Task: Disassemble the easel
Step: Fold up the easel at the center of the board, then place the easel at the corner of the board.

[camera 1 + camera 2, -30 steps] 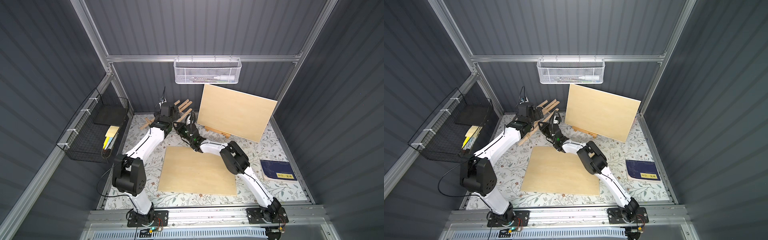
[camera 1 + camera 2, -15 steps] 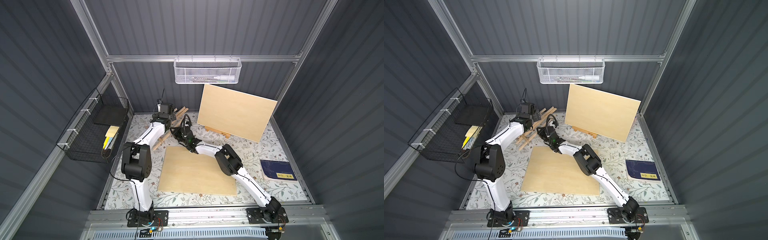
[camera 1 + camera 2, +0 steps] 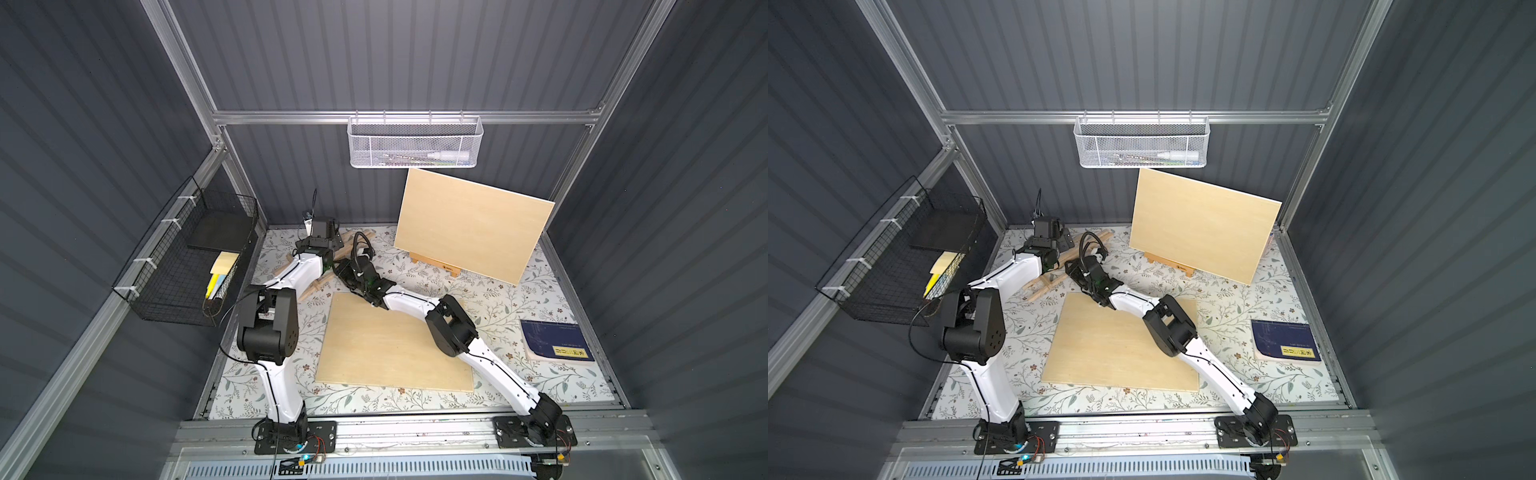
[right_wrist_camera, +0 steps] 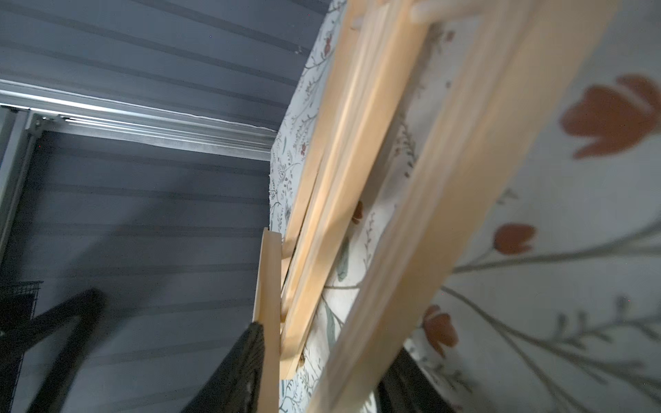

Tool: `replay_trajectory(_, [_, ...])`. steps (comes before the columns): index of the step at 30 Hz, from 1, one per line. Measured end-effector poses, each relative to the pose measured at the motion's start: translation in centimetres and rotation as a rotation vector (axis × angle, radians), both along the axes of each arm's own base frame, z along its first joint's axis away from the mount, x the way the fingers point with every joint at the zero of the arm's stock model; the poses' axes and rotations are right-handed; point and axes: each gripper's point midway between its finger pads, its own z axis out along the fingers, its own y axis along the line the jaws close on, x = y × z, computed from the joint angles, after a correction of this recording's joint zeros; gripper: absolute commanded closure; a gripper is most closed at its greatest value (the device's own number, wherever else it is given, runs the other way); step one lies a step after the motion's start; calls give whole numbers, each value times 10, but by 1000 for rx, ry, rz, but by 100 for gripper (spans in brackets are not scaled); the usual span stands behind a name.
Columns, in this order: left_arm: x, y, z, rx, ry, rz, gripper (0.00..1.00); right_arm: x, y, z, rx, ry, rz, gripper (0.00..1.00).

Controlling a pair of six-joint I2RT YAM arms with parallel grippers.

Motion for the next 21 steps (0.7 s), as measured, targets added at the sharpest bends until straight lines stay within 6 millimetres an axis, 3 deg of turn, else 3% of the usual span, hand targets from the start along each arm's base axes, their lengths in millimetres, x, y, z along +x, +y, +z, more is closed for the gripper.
replay_trajectory(8, [-12, 7, 52, -57, -144, 17, 1, -3, -4, -1, -95, -19, 22, 29])
replay_trajectory(11, [-15, 7, 66, -73, -184, 18, 1, -6, -8, 4, -155, -33, 28, 29])
replay_trajectory(21, [-23, 7, 73, -108, -213, 20, 2, -11, -30, 31, -258, -109, -5, 33])
